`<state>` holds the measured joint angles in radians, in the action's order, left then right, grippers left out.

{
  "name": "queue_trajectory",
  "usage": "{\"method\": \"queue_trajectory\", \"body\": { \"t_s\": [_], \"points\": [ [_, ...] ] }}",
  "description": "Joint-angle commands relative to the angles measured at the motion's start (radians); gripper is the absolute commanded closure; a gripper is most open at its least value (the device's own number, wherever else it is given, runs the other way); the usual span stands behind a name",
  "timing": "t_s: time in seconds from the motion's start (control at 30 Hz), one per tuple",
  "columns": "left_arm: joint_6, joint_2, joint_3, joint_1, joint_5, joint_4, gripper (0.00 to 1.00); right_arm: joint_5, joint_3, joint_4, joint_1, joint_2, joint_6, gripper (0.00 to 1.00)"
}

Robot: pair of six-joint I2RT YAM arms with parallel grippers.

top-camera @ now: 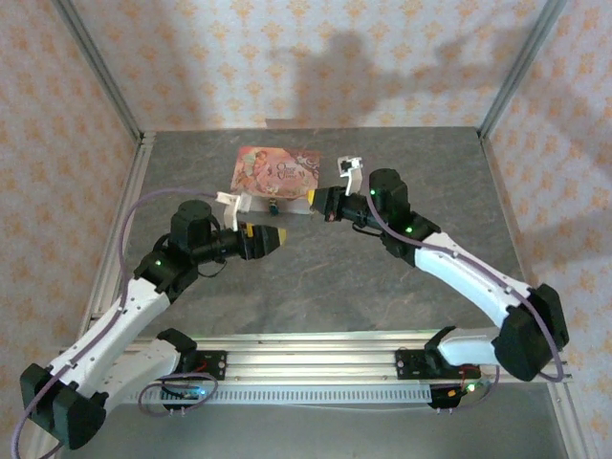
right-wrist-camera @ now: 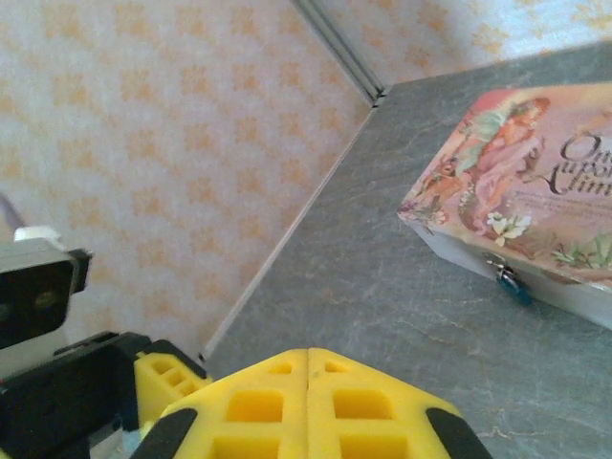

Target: Unlock a padlock with a key

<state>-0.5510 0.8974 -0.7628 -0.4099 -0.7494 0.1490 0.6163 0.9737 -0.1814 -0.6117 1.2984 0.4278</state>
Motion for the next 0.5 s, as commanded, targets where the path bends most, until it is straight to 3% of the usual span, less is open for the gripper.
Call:
{"method": "queue_trajectory", "body": {
  "t_s": [0.0, 0.13, 0.4, 0.47],
  "points": [
    [-0.129, 0.031, 0.042, 0.041, -0.088, -0.273, 0.32, 0.129, 0.005, -0.208, 0.013, 0.066, 0.165, 1.0],
    [-0.237, 0.114, 0.047, 0.048, -0.127, -0.448, 0.34, 0.184, 0.01, -0.36, 0.013, 0.132, 0.26, 1.0],
    [-0.29, 0.184, 0.026, 0.086, -0.118, -0.474, 0.4, 0.203, 0.039, -0.5, 0.01, 0.221, 0.37, 1.0],
    [-0.378, 0.215, 0.059, 0.107, -0.126, -0.598, 0.45, 0.202, 0.04, -0.519, 0.009, 0.233, 0.388, 1.0]
  ]
}}
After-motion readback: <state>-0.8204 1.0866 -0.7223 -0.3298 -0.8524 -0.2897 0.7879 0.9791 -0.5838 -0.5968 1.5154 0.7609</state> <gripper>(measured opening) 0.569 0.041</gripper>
